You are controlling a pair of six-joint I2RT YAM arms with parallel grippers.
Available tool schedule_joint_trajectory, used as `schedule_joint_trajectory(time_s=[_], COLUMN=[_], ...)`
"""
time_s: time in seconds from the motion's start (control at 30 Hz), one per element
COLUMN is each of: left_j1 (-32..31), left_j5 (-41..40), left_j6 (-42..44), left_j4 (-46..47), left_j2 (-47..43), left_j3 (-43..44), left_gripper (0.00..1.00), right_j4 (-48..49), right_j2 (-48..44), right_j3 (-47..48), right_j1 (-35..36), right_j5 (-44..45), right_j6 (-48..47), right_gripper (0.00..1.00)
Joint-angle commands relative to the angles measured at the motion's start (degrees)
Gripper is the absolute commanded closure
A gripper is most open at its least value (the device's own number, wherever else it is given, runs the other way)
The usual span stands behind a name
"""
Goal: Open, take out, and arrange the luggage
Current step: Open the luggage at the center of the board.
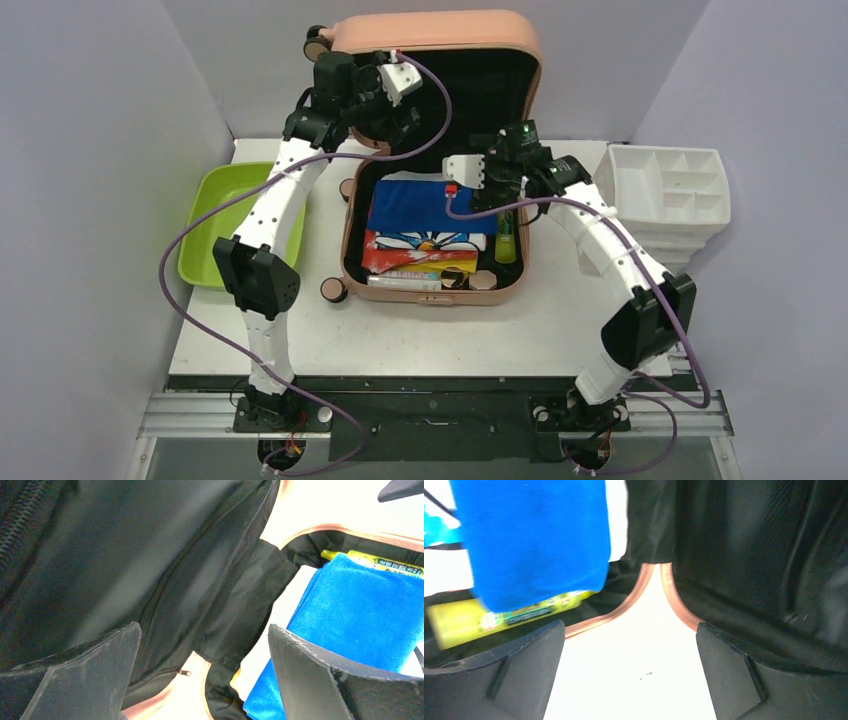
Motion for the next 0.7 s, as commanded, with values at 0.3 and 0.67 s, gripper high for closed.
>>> schedule_joint_trajectory(time_s=[0.3,0.67], left_j1=[0.1,-0.2], left_j5=[-5.6,-2.7], left_j6=[-7.4,-7.7], left_j4=[2.2,-2.8], left_j2=[8.0,2.9], left_j3=[8.9,4.2], left_gripper=[0.04,0.04], right_j4=[7.4,12.6], right_j2=[-18.7,-28.3], right_j3=[-15.2,-22.4], right_j1=[-0.1,0.4], right_j5=[2.0,4.3], right_j6=[22.6,36.2], right_gripper=[0.00,0.00])
